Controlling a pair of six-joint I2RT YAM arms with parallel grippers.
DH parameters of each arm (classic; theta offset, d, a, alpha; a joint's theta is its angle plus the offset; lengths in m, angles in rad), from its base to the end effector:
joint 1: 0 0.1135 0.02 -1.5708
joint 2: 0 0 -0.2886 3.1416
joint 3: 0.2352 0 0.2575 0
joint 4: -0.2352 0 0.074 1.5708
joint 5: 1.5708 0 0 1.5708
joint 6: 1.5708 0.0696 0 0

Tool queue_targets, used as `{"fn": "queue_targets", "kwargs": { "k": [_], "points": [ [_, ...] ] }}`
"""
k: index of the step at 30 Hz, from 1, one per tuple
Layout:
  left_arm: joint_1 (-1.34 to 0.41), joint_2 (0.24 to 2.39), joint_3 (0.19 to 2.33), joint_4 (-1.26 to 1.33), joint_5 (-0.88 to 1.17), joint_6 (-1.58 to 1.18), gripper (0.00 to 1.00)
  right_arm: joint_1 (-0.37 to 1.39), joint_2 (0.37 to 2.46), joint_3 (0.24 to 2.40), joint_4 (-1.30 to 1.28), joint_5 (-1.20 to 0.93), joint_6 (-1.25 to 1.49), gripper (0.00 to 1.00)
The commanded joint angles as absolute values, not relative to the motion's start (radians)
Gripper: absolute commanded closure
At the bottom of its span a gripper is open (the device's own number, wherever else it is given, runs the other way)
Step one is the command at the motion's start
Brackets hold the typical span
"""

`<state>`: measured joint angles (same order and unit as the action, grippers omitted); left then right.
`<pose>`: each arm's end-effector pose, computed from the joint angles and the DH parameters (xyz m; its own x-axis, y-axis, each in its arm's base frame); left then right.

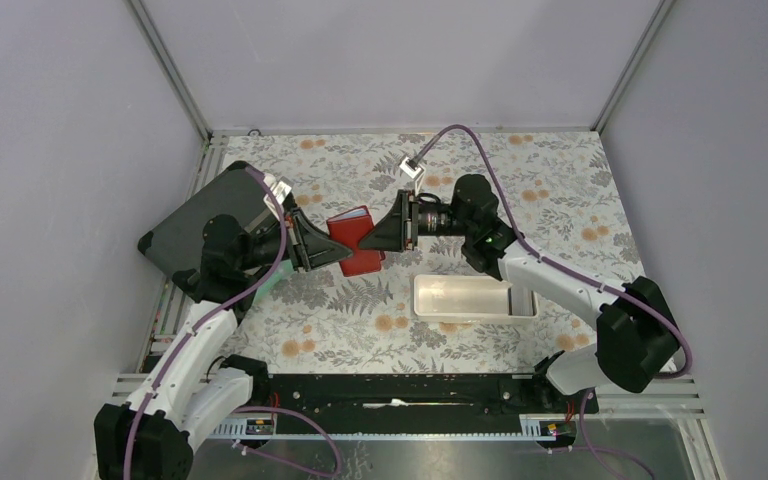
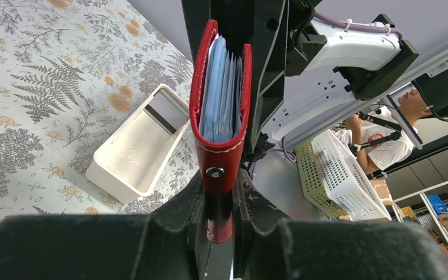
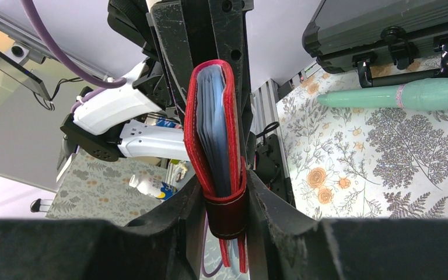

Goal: Put the credit cards into the card holder
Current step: Close the card holder at the center of the board.

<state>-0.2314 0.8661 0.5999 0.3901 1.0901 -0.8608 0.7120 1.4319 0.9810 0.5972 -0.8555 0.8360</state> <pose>0.1764 -0.1050 0.3385 -0.6515 -0.2068 -0.7299 0.7186 0.1403 -0.6811 0.2306 0.2684 0.3616 -0.6634 0.0702 -0.7449 -0.7482 -0.0649 0.6603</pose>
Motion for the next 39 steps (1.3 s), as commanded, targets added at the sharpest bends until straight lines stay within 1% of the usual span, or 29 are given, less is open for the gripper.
{"fn": "queue_targets", "kwargs": {
  "k": [1, 10, 17, 18, 21, 26, 28, 39],
  "points": [
    [-0.259, 0.879, 0.628, 0.465, 1.016, -0.845, 1.00, 0.808, 1.469, 1.031, 0.650, -0.866, 0.852, 0.70],
    [-0.259, 0.879, 0.627, 0.469, 1.015, -0.848, 1.00, 0.816, 1.482, 1.042, 0.639, -0.856, 0.844, 0.63],
    [-0.259, 0.877, 0.627, 0.469, 1.016, -0.848, 1.00, 0.818, 1.478, 1.036, 0.635, -0.850, 0.840, 0.65],
    [-0.259, 0.878, 0.627, 0.469, 1.016, -0.848, 1.00, 0.818, 1.476, 1.035, 0.632, -0.845, 0.838, 0.66],
    [-0.259, 0.875, 0.627, 0.469, 1.014, -0.847, 1.00, 0.818, 1.469, 1.027, 0.633, -0.834, 0.836, 0.77],
    [-0.259, 0.872, 0.625, 0.472, 1.013, -0.847, 1.00, 0.818, 1.450, 1.008, 0.636, -0.768, 0.840, 0.91],
    [-0.259, 0.872, 0.624, 0.478, 1.013, -0.853, 1.00, 0.820, 1.439, 0.994, 0.644, -0.729, 0.841, 1.00],
    [-0.265, 0.873, 0.615, 0.512, 1.016, -0.876, 1.00, 0.887, 1.435, 0.968, 0.678, -0.482, 0.854, 1.00]
  ]
}}
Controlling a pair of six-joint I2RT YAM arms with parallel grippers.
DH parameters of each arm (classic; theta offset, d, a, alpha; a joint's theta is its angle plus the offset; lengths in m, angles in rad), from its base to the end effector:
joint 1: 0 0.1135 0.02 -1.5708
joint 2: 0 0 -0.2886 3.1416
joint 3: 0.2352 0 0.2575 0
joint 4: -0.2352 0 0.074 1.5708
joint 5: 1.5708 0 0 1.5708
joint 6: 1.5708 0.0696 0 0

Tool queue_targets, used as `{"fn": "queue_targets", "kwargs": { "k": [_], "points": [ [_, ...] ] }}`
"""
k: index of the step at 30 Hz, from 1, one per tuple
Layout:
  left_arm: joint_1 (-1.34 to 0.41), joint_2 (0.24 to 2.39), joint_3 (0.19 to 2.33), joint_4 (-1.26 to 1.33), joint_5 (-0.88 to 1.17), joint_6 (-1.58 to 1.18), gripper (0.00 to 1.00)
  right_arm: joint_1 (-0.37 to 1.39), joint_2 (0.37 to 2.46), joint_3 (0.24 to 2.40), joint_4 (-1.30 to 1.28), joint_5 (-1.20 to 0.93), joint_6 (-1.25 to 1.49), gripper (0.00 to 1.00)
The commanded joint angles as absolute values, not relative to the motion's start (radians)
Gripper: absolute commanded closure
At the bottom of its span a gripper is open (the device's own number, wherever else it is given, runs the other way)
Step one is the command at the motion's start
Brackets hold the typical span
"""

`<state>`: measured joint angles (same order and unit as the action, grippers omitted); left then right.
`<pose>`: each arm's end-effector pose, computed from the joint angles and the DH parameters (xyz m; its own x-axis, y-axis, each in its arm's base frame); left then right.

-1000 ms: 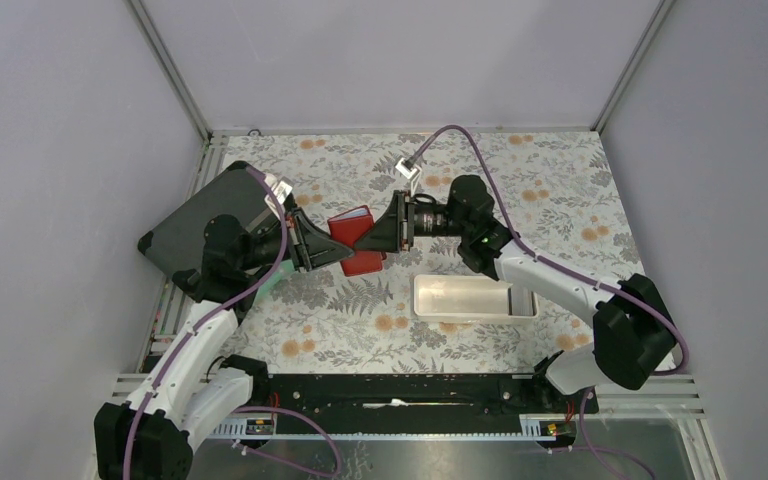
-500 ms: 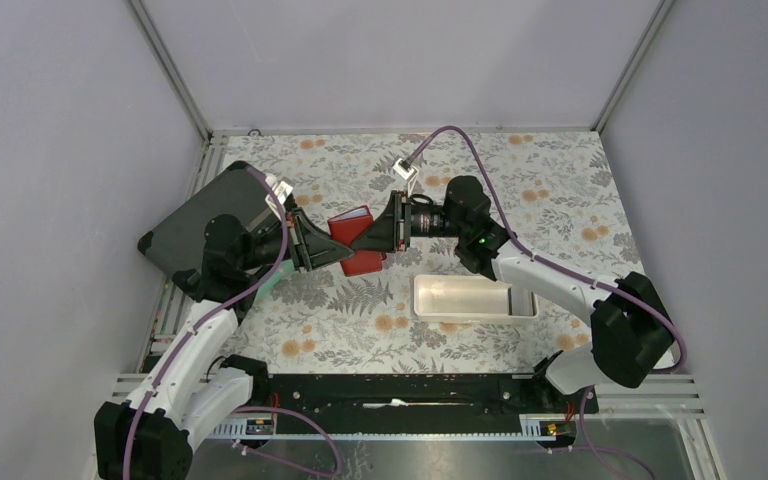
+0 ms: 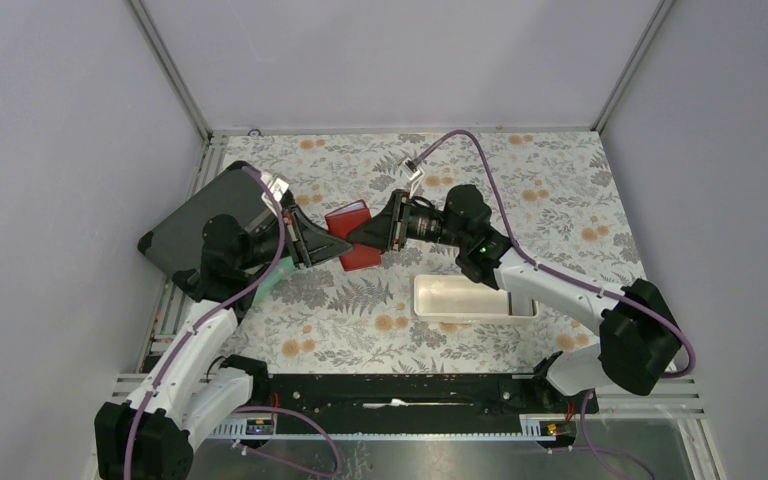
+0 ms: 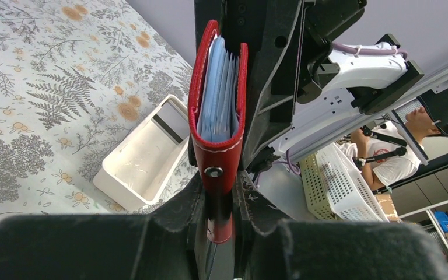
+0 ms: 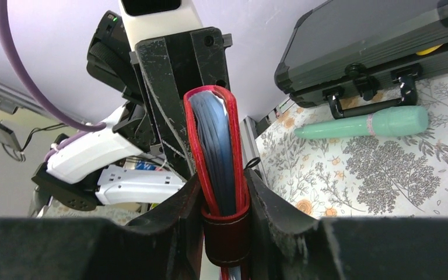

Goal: Put the credit cards into the card holder
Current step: Close the card holder at the center of the board.

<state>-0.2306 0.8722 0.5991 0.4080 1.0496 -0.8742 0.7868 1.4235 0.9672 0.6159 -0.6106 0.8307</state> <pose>0.1803 -0.1043 0.3394 -0.6450 -0.2409 -0.7252 0.7102 0.1614 -0.6852 0.2247 0.2818 0.3633 -0.6479 0.2071 -0.7331 -0.7436 0.0367 0.6676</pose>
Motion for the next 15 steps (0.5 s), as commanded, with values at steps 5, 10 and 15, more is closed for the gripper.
{"fn": "queue_targets", "kwargs": {
  "k": [5, 10, 15],
  "points": [
    [-0.265, 0.874, 0.609, 0.532, 1.015, -0.887, 1.00, 0.910, 1.444, 0.934, 0.756, -0.406, 0.891, 1.00],
    [-0.265, 0.874, 0.607, 0.532, 1.010, -0.888, 1.00, 0.936, 1.437, 0.910, 0.777, -0.338, 0.891, 1.00],
    [-0.265, 0.875, 0.605, 0.533, 1.007, -0.891, 1.00, 0.945, 1.392, 0.893, 0.748, -0.270, 0.852, 1.00]
  ]
}}
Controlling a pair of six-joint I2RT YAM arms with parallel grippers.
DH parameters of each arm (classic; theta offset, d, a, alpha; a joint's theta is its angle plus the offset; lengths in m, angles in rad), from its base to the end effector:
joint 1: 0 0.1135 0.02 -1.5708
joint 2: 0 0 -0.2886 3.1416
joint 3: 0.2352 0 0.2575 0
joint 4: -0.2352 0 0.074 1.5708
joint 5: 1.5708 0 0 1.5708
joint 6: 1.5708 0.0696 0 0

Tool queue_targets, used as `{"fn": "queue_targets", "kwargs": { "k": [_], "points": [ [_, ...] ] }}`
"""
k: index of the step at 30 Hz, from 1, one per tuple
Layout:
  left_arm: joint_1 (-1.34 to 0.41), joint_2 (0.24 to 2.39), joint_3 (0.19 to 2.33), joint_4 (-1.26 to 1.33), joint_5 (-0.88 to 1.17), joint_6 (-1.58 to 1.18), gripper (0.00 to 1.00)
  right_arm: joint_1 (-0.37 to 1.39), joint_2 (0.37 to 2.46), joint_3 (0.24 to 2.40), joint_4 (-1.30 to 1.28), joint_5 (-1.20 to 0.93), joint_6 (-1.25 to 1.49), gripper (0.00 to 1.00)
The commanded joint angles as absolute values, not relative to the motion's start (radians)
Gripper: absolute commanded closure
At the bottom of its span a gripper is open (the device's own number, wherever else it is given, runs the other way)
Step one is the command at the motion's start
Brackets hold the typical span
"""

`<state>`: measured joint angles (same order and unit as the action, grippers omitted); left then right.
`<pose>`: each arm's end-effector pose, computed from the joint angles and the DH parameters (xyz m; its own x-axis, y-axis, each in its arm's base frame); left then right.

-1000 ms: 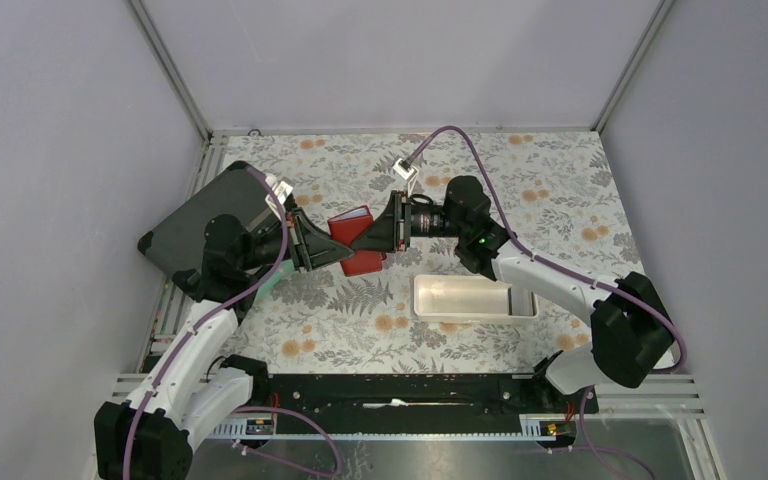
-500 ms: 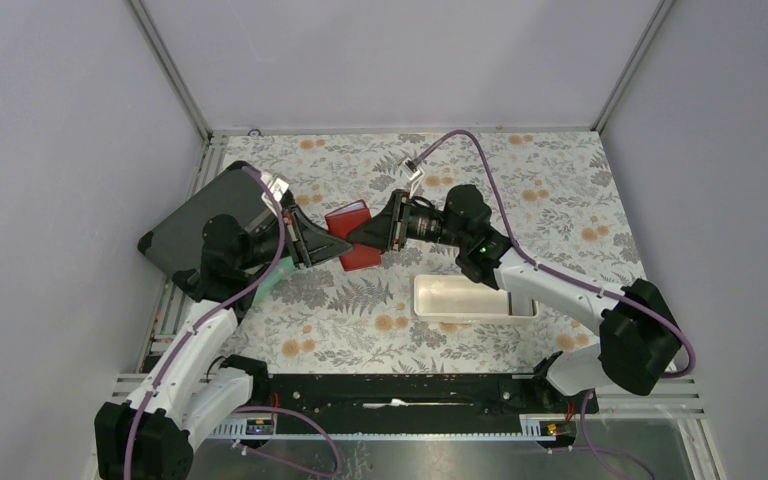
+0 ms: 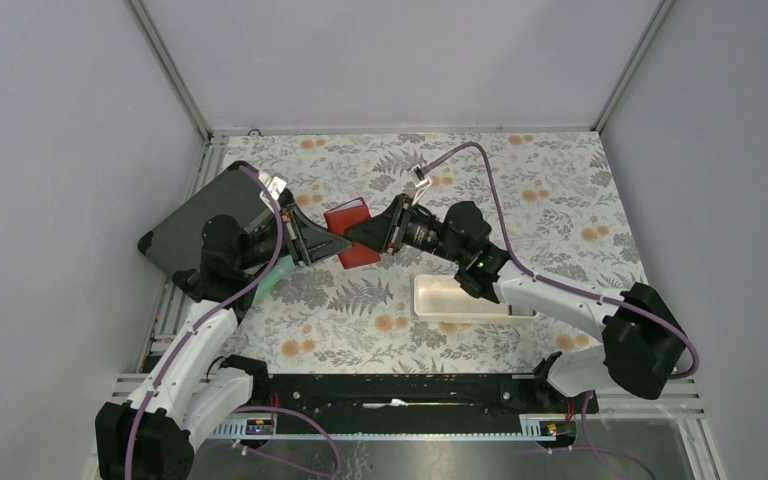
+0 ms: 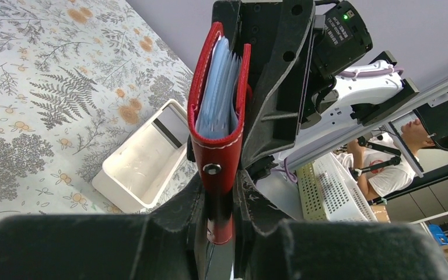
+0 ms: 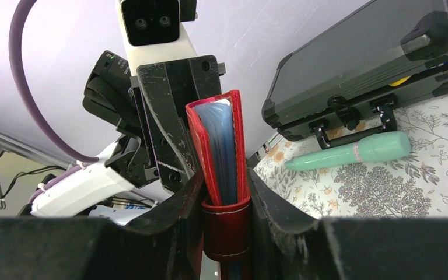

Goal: Put the credit cards into the card holder
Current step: Close the card holder at the center of the board.

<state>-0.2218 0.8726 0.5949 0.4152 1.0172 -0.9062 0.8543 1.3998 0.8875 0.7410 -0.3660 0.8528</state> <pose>0.1833 -0.1020 0.3388 -0.6556 -0.2764 -0.7027 0.6835 0.1782 -0.7078 0.2137 0.2833 0.3590 -0.6048 0.3764 -0.7018 -0.7260 0.1018 0.6801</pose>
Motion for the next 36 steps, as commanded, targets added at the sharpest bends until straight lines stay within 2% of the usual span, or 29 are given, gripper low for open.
{"fn": "queue_targets", "kwargs": {
  "k": [1, 2, 4, 6, 8, 9, 11, 16, 21, 25, 28, 31, 36],
  "points": [
    [-0.264, 0.877, 0.607, 0.526, 1.002, -0.887, 1.00, 0.946, 1.378, 0.905, 0.715, -0.264, 0.828, 1.00],
    [-0.261, 0.879, 0.613, 0.492, 0.997, -0.874, 1.00, 0.945, 1.362, 0.921, 0.664, -0.260, 0.780, 0.94],
    [-0.255, 0.880, 0.626, 0.441, 0.985, -0.846, 1.00, 0.945, 1.320, 0.950, 0.546, -0.224, 0.696, 0.76],
    [-0.245, 0.880, 0.631, 0.410, 0.971, -0.832, 1.00, 0.942, 1.267, 0.972, 0.436, -0.174, 0.617, 0.51],
    [-0.237, 0.884, 0.643, 0.355, 0.959, -0.809, 1.00, 0.933, 1.211, 1.000, 0.306, -0.118, 0.545, 0.31],
    [-0.234, 0.889, 0.651, 0.328, 0.955, -0.795, 1.00, 0.925, 1.186, 1.018, 0.248, -0.096, 0.515, 0.24],
    [-0.230, 0.894, 0.658, 0.308, 0.953, -0.787, 1.00, 0.907, 1.150, 1.057, 0.150, -0.071, 0.455, 0.19],
    [-0.228, 0.904, 0.669, 0.254, 0.933, -0.767, 1.00, 0.864, 1.123, 1.120, -0.011, -0.120, 0.373, 0.18],
    [-0.229, 0.931, 0.681, 0.198, 0.918, -0.753, 1.00, 0.864, 1.163, 1.145, -0.077, -0.241, 0.305, 0.29],
    [-0.229, 0.942, 0.685, 0.191, 0.931, -0.753, 1.00, 0.851, 1.191, 1.149, -0.118, -0.140, 0.308, 0.37],
    [-0.229, 0.948, 0.690, 0.186, 0.946, -0.749, 1.00, 0.770, 1.184, 1.103, -0.057, -0.264, 0.340, 0.44],
    [-0.229, 0.960, 0.692, 0.206, 0.972, -0.761, 1.00, 0.690, 1.179, 1.059, 0.026, -0.459, 0.364, 0.48],
    [-0.229, 0.962, 0.681, 0.258, 1.002, -0.794, 1.00, 0.626, 1.202, 1.010, 0.136, -0.648, 0.425, 0.51]
  ]
}}
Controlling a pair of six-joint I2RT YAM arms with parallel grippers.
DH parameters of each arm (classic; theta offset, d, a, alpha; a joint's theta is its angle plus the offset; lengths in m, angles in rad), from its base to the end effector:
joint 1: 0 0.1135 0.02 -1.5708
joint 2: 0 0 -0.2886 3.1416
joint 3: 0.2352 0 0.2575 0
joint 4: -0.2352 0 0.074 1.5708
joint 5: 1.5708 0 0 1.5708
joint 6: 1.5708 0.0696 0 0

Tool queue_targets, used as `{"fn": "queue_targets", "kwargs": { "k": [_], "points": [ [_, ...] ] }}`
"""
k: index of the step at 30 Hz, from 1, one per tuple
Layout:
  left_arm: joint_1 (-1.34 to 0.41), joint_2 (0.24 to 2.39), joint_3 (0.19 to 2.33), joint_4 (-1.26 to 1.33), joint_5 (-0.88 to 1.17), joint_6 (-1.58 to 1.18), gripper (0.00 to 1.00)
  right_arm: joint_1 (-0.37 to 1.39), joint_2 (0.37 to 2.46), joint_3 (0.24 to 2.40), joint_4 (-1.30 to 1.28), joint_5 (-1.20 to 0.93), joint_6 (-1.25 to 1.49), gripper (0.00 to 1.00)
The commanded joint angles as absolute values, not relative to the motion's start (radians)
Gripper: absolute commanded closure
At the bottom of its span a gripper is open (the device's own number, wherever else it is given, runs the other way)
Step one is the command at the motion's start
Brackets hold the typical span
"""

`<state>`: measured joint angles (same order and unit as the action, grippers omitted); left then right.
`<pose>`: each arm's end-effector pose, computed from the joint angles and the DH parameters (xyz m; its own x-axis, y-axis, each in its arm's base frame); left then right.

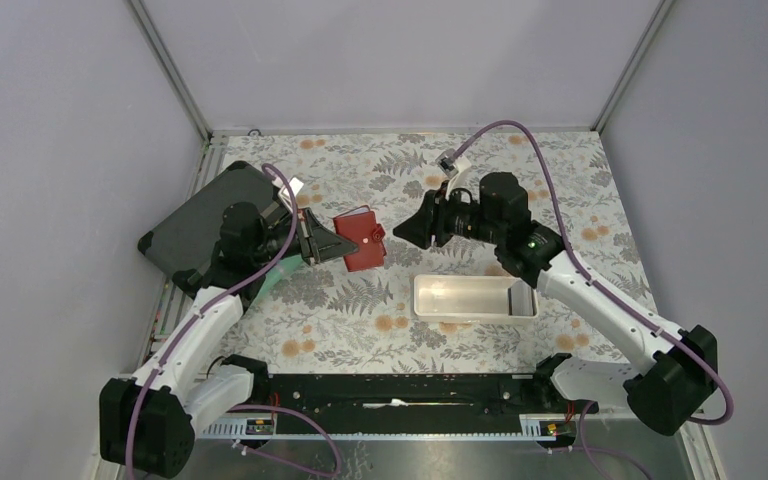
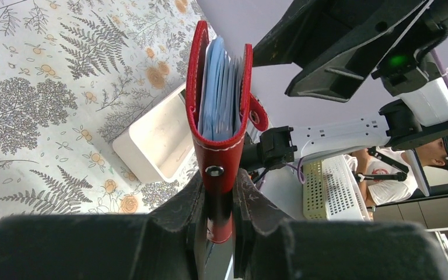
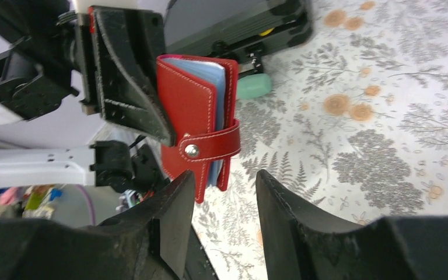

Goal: Put the credit cards into the card holder
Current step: Close the card holder at the center of the board.

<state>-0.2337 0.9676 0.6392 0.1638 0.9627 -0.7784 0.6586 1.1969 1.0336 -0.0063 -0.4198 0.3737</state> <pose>0.2055 -0.1077 0.3086 -0.7594 -0.2316 -0.6080 0.5431 0.2889 -0.7884 0.2254 0.2103 0.3774 -0.4443 0.0777 -0.8925 -0.7673 0.4812 0.4239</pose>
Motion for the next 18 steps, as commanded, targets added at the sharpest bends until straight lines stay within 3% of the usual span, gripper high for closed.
{"fn": "queue_targets", "kwargs": {
  "k": [1, 18],
  "points": [
    [-0.229, 0.958, 0.682, 0.256, 1.001, -0.790, 1.00, 0.620, 1.211, 1.007, 0.152, -0.669, 0.437, 0.51],
    [-0.245, 0.947, 0.685, 0.267, 1.023, -0.790, 1.00, 0.580, 1.318, 0.991, 0.291, -0.796, 0.500, 0.54]
  ]
}}
